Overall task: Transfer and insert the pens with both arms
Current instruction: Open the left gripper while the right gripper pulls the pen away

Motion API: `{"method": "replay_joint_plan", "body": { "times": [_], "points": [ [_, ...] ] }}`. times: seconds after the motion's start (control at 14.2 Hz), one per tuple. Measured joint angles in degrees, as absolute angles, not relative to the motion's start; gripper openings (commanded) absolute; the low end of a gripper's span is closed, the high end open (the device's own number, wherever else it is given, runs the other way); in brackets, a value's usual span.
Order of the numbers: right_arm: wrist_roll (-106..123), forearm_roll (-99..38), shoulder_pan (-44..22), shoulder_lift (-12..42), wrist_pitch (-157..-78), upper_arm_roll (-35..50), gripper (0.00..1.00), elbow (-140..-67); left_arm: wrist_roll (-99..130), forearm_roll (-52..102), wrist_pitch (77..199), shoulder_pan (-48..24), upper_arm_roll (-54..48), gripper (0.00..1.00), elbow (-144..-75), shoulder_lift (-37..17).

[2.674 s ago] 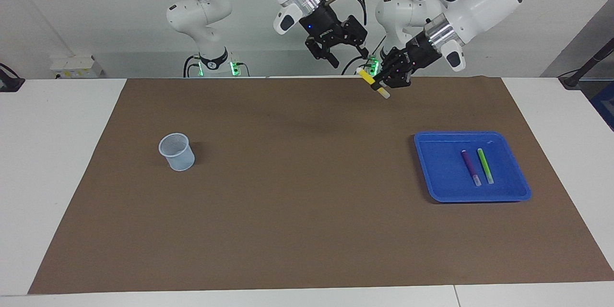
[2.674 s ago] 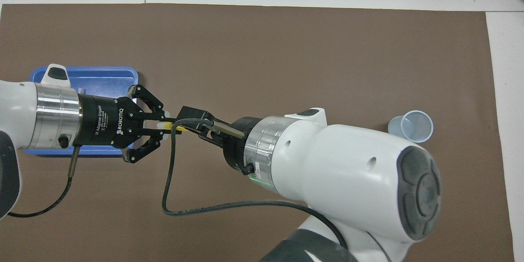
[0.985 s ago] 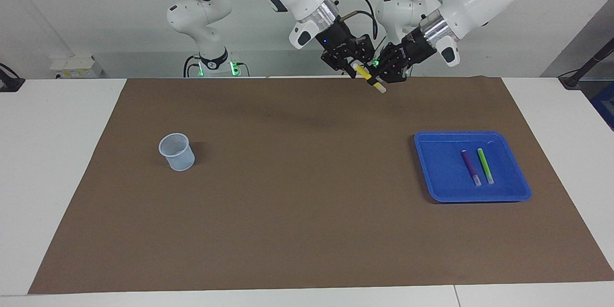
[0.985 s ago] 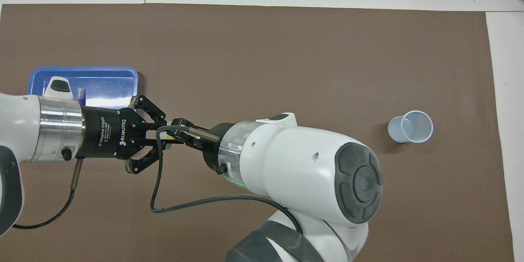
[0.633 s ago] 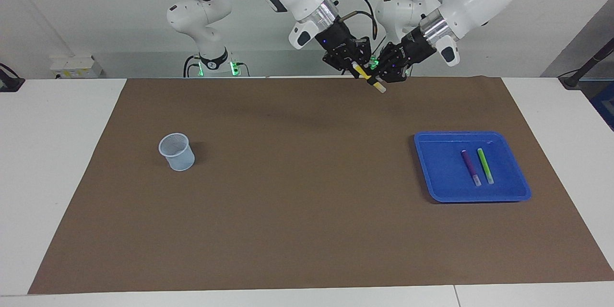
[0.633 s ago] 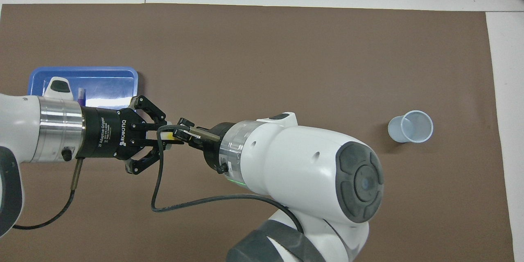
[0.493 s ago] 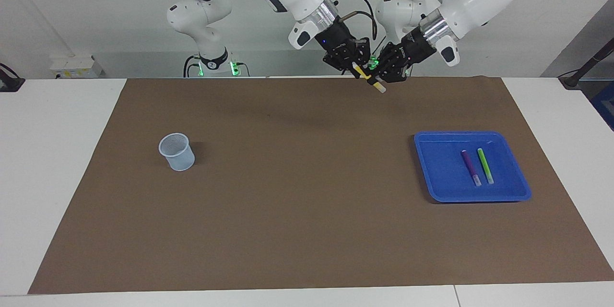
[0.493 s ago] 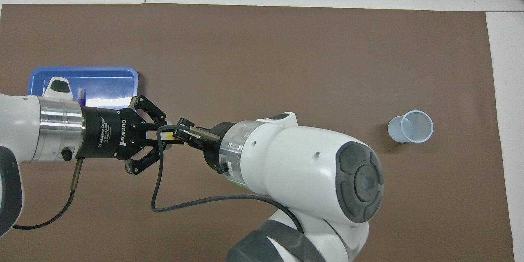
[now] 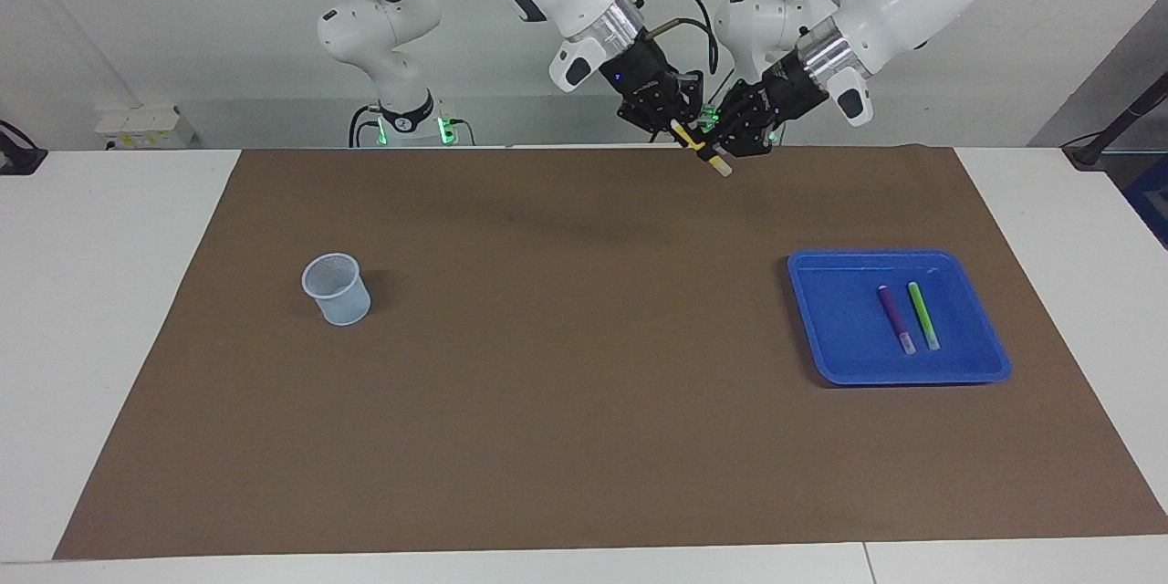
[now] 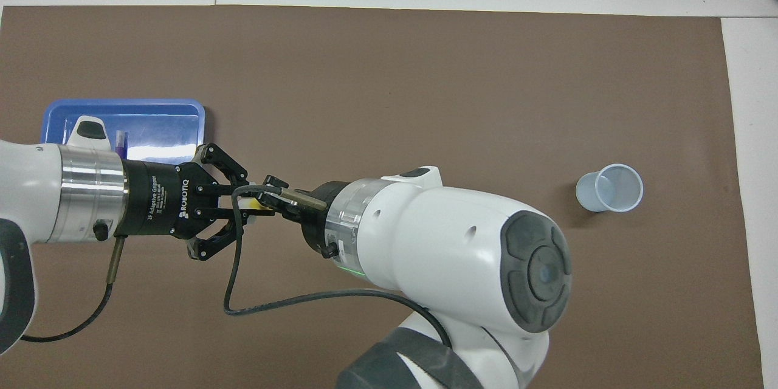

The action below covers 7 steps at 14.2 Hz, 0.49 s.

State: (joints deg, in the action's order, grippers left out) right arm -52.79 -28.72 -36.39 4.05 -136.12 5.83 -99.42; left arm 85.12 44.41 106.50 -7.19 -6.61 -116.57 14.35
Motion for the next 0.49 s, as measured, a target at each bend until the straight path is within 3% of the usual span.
{"method": "replay_joint_plan", "body": {
  "times": [0.07,0.28,0.49],
  "points": [
    [-52.8,-28.7,-36.4,4.0,-136.1,5.8,0.0,-99.4,85.1,44.4,106.5,-7.2,-6.6,0.54,-116.6,14.4],
    [-52.8,-28.7,-36.3,4.1,-136.1,5.7,0.0,-99.4,85.1,44.4,106.9,-7.2,-6.6,0.92,-116.7,14.5],
    [-52.8,-28.7,-36.1,4.1,-136.1,5.6,0.0,-99.4,85.1,44.4,107.7,-7.2,-6.6,0.91,-117.0,14.7]
  ]
}}
